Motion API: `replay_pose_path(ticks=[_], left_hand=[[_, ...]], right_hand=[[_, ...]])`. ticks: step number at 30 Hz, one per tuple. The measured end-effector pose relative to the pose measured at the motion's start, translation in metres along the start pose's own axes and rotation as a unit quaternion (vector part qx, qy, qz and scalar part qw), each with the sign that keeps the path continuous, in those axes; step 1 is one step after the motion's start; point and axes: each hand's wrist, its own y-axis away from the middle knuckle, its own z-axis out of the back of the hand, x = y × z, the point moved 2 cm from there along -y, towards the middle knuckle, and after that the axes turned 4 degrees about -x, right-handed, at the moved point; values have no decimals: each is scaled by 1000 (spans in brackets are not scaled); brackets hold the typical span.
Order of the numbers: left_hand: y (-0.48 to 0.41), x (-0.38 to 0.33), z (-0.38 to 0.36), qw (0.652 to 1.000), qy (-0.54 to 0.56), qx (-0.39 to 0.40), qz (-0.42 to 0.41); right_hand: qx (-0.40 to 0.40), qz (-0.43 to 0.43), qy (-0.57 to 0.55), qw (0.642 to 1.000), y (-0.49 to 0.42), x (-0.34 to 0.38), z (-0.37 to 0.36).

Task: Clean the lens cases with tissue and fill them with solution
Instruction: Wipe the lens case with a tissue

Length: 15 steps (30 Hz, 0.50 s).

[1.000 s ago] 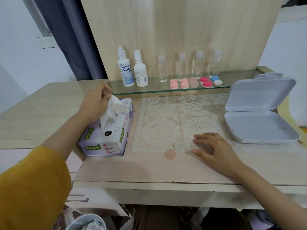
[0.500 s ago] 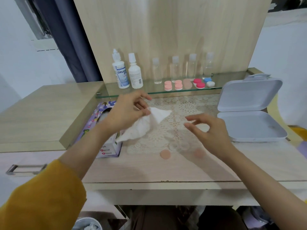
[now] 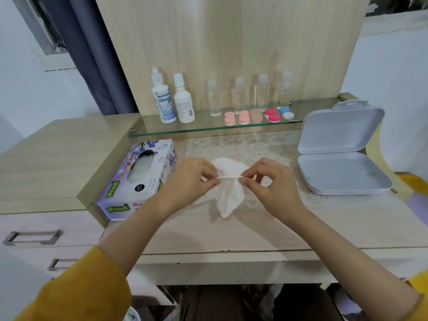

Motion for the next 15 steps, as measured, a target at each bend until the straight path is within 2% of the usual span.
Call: replay_pose_path(ticks=[4, 10, 15], left_hand=[[3, 8, 3, 998, 26, -29, 55], [4, 4, 6, 981, 166, -41, 90], [8, -11, 5, 946, 304, -49, 102]], right_hand=[[29, -14, -21, 999, 4, -4, -1], [59, -48, -53, 996, 3, -1, -3], [101, -119, -120, 981, -1, 7, -7]])
